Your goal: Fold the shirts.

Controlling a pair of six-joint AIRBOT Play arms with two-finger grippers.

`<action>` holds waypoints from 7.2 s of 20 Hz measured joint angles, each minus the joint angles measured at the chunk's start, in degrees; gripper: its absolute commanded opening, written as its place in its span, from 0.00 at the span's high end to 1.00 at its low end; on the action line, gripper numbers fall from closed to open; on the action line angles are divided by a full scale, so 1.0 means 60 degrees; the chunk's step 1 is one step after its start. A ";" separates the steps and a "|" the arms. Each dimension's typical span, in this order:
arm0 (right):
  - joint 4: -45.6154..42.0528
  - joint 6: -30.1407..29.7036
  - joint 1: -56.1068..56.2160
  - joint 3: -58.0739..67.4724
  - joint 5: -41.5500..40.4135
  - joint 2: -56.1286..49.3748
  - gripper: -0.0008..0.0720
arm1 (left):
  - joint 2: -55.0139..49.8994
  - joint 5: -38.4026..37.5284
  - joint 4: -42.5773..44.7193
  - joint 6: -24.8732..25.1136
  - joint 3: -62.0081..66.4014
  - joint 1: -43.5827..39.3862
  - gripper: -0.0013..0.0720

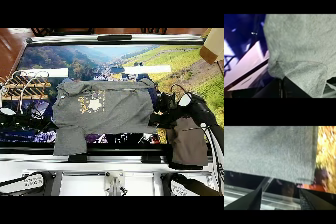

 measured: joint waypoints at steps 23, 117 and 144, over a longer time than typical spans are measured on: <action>0.0047 0.0382 0.0102 0.0055 -0.0707 -0.1279 0.90 | 0.0164 -0.0317 -0.0055 0.0270 0.0386 0.0146 0.94; -0.0481 -0.0433 -0.0430 0.1341 0.1679 0.0149 0.08 | 0.1577 0.0557 0.0499 -0.0474 -0.2390 -0.1337 0.94; -0.1111 0.1078 0.0270 -0.0492 -0.0787 -0.0605 0.90 | 0.1574 0.0517 0.0656 -0.0106 -0.2288 -0.0565 0.94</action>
